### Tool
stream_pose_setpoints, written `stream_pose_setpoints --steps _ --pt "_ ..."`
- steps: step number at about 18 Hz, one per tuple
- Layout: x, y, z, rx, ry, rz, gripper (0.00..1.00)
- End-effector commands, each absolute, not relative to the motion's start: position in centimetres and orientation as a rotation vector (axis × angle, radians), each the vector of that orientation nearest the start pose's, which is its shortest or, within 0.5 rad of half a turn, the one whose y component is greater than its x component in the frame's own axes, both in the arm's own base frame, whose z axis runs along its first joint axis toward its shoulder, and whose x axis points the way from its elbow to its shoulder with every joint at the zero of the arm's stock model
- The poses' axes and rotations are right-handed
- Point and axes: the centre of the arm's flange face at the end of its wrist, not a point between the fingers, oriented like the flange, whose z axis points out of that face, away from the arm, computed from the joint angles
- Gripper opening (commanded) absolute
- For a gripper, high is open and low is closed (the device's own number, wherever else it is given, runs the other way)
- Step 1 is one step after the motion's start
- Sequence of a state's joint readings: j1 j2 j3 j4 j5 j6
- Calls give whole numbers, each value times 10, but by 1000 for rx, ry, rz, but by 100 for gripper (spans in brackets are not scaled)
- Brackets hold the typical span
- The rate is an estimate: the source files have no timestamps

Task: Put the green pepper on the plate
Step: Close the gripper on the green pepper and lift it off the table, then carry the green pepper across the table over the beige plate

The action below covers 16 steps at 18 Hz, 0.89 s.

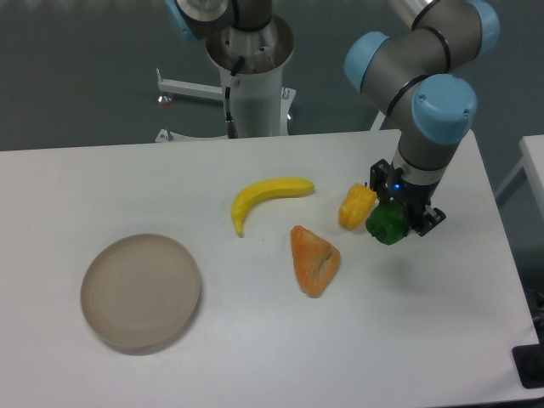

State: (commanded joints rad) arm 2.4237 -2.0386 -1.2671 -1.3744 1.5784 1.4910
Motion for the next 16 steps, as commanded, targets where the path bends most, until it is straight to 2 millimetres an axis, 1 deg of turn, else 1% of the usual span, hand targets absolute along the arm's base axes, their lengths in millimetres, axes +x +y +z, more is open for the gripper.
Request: stream_pose_setpoints --steps 3,4,5,7,8,11,12,14,16 --pt "-426 552 379 -2982 995 54 8" --pt "-426 554 384 -2979 994 68 8" --pt "-422 559 386 -2970 1006 73 8" --pt "-404 568 383 -2956 1027 52 8" --pt "-382 581 385 -2963 1004 55 8" --pt "-332 611 385 -2966 980 53 7" --pt "-308 624 385 -2988 904 55 7" --pt "-278 641 385 -2994 831 74 6" --pt "-248 654 383 -2988 829 73 6"
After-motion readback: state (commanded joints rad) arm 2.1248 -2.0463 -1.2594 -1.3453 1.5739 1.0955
